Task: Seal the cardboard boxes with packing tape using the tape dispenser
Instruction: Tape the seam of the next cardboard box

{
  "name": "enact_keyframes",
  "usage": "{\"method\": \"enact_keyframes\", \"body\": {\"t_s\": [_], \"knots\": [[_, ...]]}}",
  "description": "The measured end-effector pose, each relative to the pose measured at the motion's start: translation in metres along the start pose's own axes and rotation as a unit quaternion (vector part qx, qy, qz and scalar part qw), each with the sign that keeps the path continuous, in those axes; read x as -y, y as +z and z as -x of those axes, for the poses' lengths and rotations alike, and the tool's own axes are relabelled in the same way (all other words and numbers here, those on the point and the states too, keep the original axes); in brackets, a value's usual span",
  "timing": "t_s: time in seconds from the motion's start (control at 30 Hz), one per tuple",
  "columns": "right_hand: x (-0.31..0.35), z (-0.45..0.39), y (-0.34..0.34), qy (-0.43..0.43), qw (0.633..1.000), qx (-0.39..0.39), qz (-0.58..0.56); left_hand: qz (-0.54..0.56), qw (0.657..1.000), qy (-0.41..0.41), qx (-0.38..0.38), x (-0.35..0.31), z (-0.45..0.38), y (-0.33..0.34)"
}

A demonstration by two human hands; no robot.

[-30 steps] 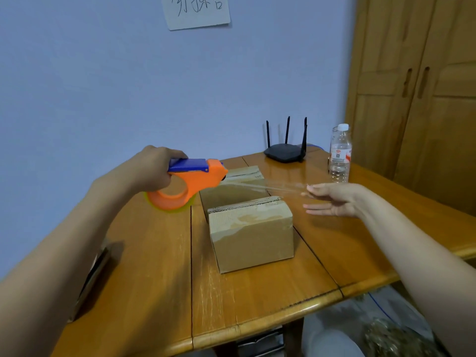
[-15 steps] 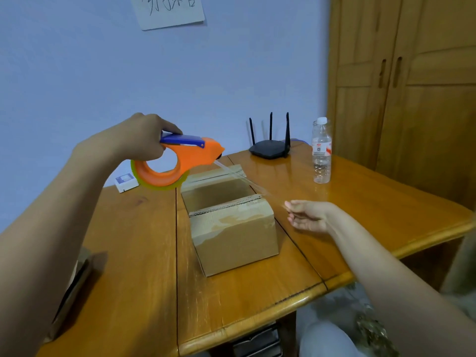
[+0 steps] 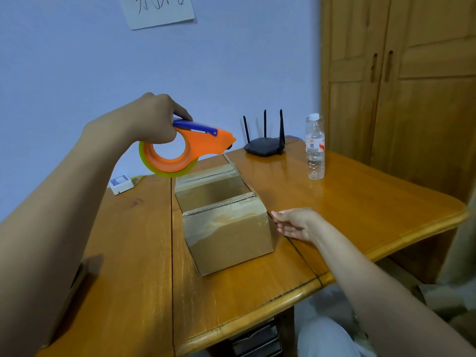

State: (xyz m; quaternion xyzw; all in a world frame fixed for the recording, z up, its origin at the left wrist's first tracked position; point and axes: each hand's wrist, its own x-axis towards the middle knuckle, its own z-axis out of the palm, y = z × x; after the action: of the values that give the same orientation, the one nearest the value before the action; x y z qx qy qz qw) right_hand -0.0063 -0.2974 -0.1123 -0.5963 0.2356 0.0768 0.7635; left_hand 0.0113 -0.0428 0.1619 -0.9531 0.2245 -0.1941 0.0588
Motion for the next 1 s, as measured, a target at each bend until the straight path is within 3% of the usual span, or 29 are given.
{"method": "enact_keyframes", "body": {"t_s": [0.27, 0.7, 0.83, 0.9, 1.0], "knots": [[-0.010, 0.013, 0.020, -0.022, 1.000, -0.013, 0.004, -0.006, 1.000, 0.003, 0.005, -0.002, 0.000, -0.001], [-0.027, 0.012, 0.028, -0.066, 0.987, -0.114, 0.087, 0.014, 1.000, -0.006, -0.001, -0.004, 0.001, 0.002], [-0.021, 0.025, 0.037, -0.208, 0.955, -0.212, 0.025, 0.010, 1.000, 0.000, -0.007, -0.011, -0.001, -0.003], [-0.020, 0.046, 0.044, -0.290, 0.939, -0.184, 0.002, 0.010, 1.000, 0.005, -0.010, -0.016, -0.004, -0.004], [-0.030, 0.072, 0.054, -0.343, 0.934, -0.097, 0.038, 0.014, 1.000, 0.011, -0.009, -0.025, -0.008, -0.005]]}}
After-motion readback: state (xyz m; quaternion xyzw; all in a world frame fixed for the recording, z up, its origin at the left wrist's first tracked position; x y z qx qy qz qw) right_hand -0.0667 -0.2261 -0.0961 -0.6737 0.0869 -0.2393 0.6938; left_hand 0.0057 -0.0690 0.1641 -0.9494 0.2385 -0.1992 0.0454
